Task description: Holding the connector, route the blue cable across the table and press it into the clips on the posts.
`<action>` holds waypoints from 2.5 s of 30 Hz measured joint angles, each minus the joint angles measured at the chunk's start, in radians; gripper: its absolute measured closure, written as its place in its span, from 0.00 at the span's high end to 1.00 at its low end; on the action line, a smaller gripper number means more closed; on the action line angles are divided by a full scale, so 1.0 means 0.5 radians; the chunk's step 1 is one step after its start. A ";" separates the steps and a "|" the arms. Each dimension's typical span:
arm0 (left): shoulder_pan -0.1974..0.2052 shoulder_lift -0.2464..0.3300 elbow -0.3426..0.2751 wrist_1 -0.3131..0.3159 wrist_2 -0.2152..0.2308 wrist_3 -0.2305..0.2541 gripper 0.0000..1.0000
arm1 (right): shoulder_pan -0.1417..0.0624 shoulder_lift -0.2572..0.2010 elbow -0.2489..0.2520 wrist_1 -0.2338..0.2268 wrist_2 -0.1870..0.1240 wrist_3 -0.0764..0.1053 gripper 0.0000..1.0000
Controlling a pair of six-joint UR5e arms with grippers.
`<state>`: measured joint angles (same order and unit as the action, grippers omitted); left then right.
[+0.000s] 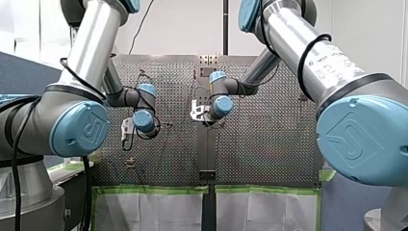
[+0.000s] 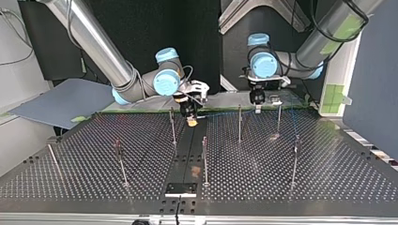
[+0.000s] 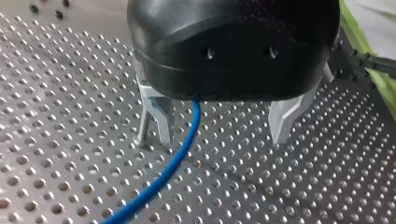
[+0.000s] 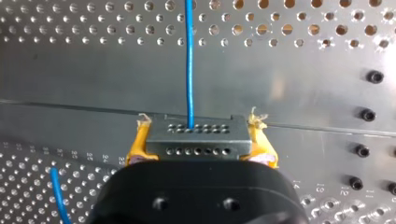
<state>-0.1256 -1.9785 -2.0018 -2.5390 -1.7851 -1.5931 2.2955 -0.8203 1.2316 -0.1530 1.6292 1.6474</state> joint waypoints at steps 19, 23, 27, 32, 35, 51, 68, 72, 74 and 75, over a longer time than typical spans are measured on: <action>-0.144 0.215 -0.189 0.029 -0.023 -0.019 1.00 | 0.002 -0.002 0.000 0.016 0.000 0.002 0.00; -0.212 0.216 -0.193 0.081 -0.055 -0.064 1.00 | 0.002 -0.002 0.000 0.017 0.000 0.001 0.00; -0.278 0.214 -0.166 0.144 -0.113 -0.126 1.00 | -0.006 -0.002 0.000 0.027 0.000 0.001 0.00; -0.364 0.211 -0.104 0.226 -0.160 -0.188 1.00 | -0.018 -0.002 0.000 0.033 0.000 0.001 0.00; -0.415 0.206 -0.060 0.235 -0.166 -0.197 1.00 | -0.023 -0.002 -0.001 0.033 -0.001 0.005 0.00; -0.525 -0.029 0.207 0.156 -0.203 -0.254 1.00 | -0.038 -0.008 -0.027 0.035 -0.008 0.011 0.00; -0.483 -0.311 0.510 0.086 -0.230 -0.269 1.00 | -0.046 -0.013 -0.028 0.038 -0.012 0.003 0.00; -0.485 -0.323 0.570 0.062 -0.227 -0.270 1.00 | -0.047 -0.014 -0.028 0.036 -0.012 0.003 0.00; -0.485 -0.323 0.584 0.036 -0.232 -0.269 0.95 | -0.048 -0.015 -0.028 0.035 -0.012 0.003 0.00; -0.486 -0.323 0.587 0.024 -0.237 -0.267 0.75 | -0.049 -0.015 -0.028 0.035 -0.012 0.003 0.00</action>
<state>-0.3685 -2.1401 -1.7084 -2.5271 -1.9033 -1.7267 2.2711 -0.8276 1.2177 -0.1353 1.6230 1.6490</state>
